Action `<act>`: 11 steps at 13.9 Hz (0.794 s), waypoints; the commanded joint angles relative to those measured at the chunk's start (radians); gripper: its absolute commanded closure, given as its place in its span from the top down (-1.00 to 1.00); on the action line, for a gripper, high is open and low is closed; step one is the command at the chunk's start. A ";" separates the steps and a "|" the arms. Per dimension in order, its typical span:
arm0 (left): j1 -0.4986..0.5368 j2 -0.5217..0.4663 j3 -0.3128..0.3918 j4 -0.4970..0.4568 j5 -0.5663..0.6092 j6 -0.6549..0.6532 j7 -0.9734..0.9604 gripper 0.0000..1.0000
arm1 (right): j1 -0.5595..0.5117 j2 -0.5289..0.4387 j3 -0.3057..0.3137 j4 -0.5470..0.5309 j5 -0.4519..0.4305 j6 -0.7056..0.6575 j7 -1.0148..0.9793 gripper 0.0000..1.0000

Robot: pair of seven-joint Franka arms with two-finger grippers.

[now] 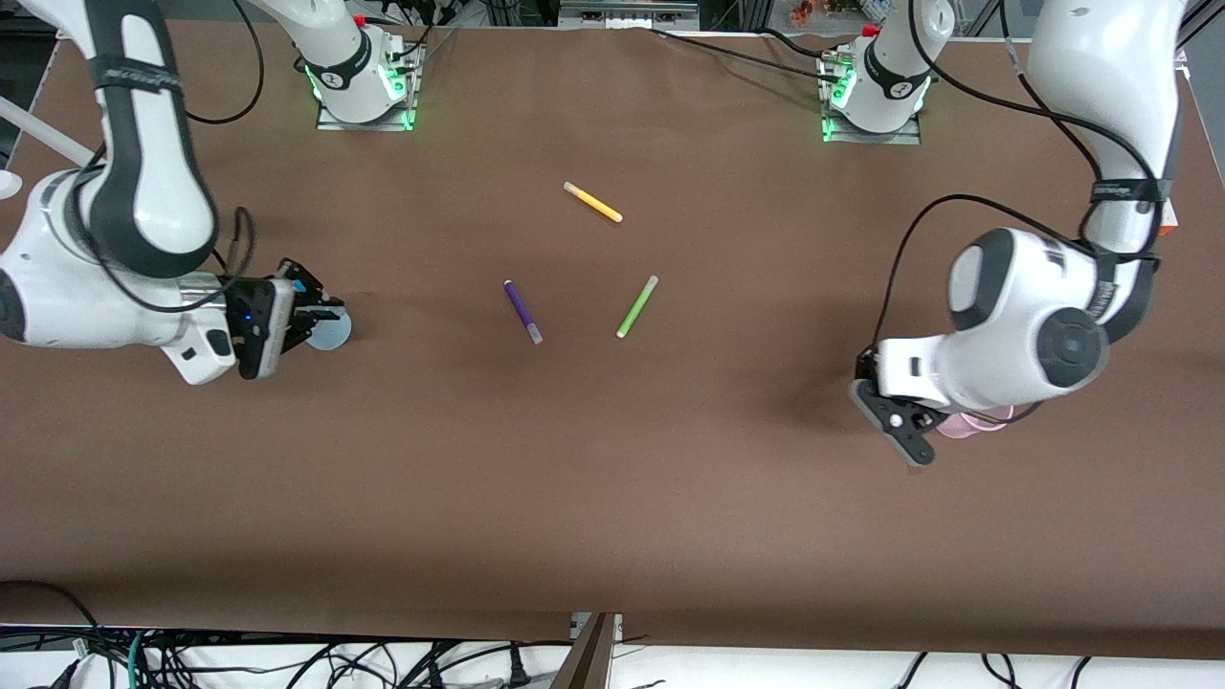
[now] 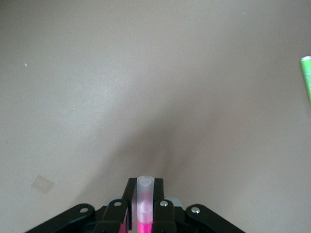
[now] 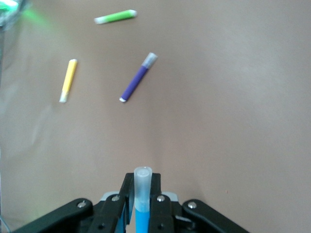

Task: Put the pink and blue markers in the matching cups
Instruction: 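Carry the blue marker over the blue cup while the left gripper carries pink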

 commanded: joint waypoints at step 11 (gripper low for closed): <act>0.341 0.157 -0.011 0.157 -0.417 -0.130 0.854 -1.00 | -0.134 0.065 -0.010 -0.110 0.174 -0.015 -0.593 -1.00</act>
